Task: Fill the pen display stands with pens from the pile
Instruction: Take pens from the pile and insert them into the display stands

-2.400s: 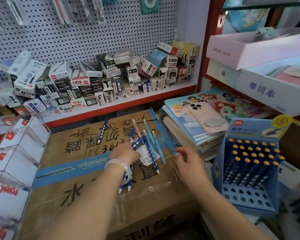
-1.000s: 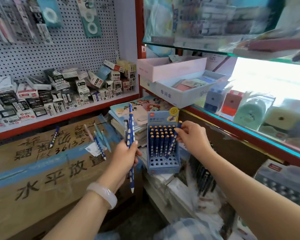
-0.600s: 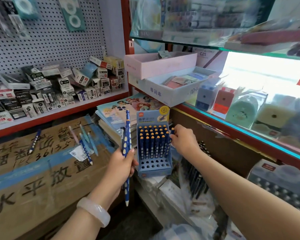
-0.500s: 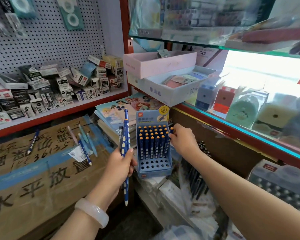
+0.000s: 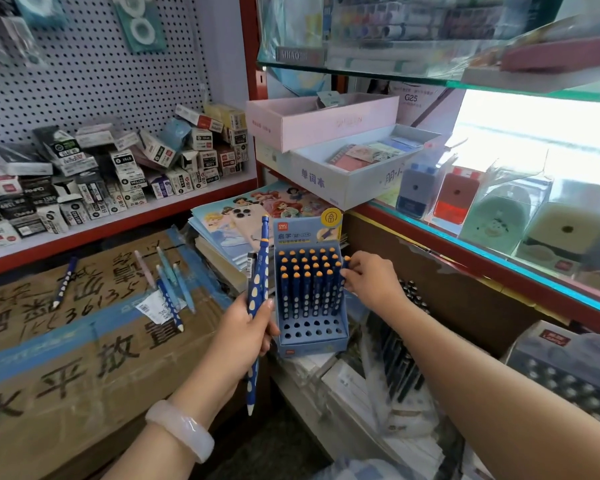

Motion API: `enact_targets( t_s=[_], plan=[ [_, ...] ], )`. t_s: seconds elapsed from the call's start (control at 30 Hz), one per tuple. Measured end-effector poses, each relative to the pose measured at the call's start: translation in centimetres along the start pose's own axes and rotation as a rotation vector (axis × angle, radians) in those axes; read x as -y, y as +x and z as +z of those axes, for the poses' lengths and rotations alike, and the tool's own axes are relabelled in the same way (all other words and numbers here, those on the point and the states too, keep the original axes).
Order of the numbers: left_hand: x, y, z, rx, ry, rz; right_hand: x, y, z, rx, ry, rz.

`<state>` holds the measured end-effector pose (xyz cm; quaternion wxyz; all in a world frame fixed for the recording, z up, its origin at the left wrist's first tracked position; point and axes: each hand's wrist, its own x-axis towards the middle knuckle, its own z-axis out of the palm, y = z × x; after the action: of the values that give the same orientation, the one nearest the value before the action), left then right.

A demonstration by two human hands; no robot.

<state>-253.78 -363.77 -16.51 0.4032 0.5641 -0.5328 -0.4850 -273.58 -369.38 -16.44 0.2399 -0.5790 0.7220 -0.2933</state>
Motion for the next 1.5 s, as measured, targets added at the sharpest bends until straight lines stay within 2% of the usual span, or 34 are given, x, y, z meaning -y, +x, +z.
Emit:
enact_targets(
  t_s=[0.13,0.27,0.53,0.67,0.73,0.8,0.83,0.9,0.97,1.2,1.27,1.37,1.5],
  plan=[
    [-0.1,0.1,0.1,0.001,-0.004,0.002,-0.4,-0.1,0.1,0.001,-0.107,-0.089],
    [-0.1,0.2,0.0,-0.001,-0.001,0.004,-0.6,-0.3,0.2,0.107,-0.318,-0.244],
    [0.0,0.3,0.1,0.005,-0.01,0.0,-0.2,0.5,1.0,0.091,-0.371,-0.091],
    [0.1,-0.1,-0.1,0.037,-0.085,-0.016,-0.3,-0.2,0.8,0.111,-0.501,-0.049],
    [0.0,-0.2,-0.3,0.069,-0.178,-0.027,0.2,-0.8,0.2,-0.007,-0.423,-0.062],
    [-0.1,-0.2,-0.4,0.103,-0.245,-0.033,1.3,-1.2,-0.2,-0.127,-0.242,-0.118],
    [-0.1,-0.2,-0.4,0.12,-0.267,-0.035,2.1,-1.4,-0.2,-0.109,-0.079,-0.137],
    [-0.1,-0.2,-0.4,0.152,-0.293,-0.034,4.0,-2.1,0.2,0.071,0.316,-0.095],
    [-0.2,-0.4,-0.4,0.177,-0.299,-0.036,5.5,-2.8,0.9,0.231,0.565,-0.007],
    [0.0,-1.0,-1.7,0.198,-0.241,-0.076,7.0,-3.3,2.1,0.203,0.934,0.038],
    [0.3,-1.0,-2.1,0.196,-0.224,-0.096,7.3,-3.6,2.2,0.223,0.953,0.005],
    [0.7,-0.9,-2.2,0.174,-0.223,-0.133,7.6,-3.8,2.5,0.189,0.801,-0.088],
    [1.4,0.0,-2.3,-0.042,-0.234,-0.21,6.8,-3.3,2.5,-0.037,0.674,-0.133]
  ],
)
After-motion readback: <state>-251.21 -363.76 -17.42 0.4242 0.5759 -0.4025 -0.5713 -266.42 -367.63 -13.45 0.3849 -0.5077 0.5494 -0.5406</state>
